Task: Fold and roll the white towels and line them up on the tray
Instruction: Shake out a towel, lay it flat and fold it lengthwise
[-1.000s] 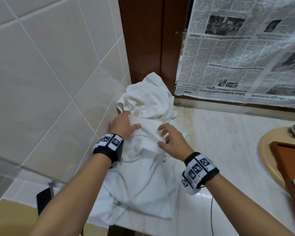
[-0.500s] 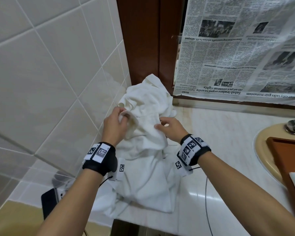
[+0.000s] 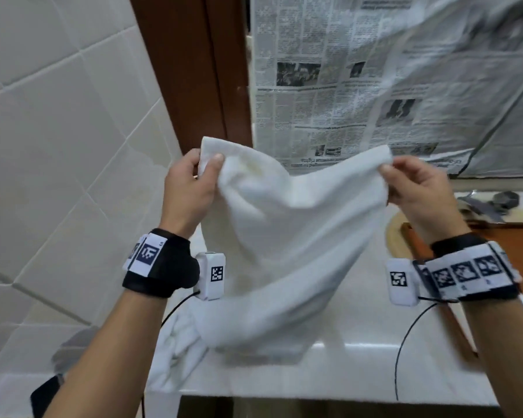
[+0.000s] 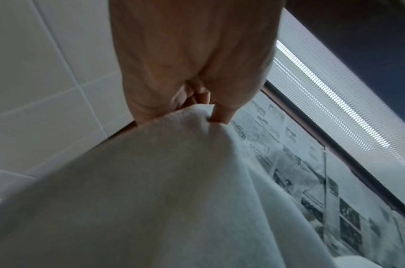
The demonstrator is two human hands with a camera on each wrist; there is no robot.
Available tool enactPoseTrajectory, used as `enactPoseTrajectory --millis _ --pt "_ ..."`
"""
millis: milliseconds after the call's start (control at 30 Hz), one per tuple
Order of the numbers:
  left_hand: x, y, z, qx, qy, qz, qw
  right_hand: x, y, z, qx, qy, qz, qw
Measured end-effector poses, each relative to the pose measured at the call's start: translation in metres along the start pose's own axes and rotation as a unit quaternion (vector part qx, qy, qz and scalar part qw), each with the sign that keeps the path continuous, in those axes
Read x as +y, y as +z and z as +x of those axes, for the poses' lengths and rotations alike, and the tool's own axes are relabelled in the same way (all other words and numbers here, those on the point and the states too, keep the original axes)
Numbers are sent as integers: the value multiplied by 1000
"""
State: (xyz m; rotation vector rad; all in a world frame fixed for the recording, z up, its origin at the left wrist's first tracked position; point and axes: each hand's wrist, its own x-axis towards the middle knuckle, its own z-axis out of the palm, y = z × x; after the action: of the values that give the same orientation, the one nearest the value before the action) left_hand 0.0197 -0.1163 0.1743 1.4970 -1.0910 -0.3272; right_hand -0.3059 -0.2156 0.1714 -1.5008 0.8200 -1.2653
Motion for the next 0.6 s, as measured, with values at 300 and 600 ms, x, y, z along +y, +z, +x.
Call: enactPoseTrajectory --millis 300,600 --pt "67 75 -45 -91 41 -118 988 -53 -138 -32 59 -18 15 998" --pt "-69 160 -141 -208 -139 197 948 126 -147 -79 -73 216 -229 946"
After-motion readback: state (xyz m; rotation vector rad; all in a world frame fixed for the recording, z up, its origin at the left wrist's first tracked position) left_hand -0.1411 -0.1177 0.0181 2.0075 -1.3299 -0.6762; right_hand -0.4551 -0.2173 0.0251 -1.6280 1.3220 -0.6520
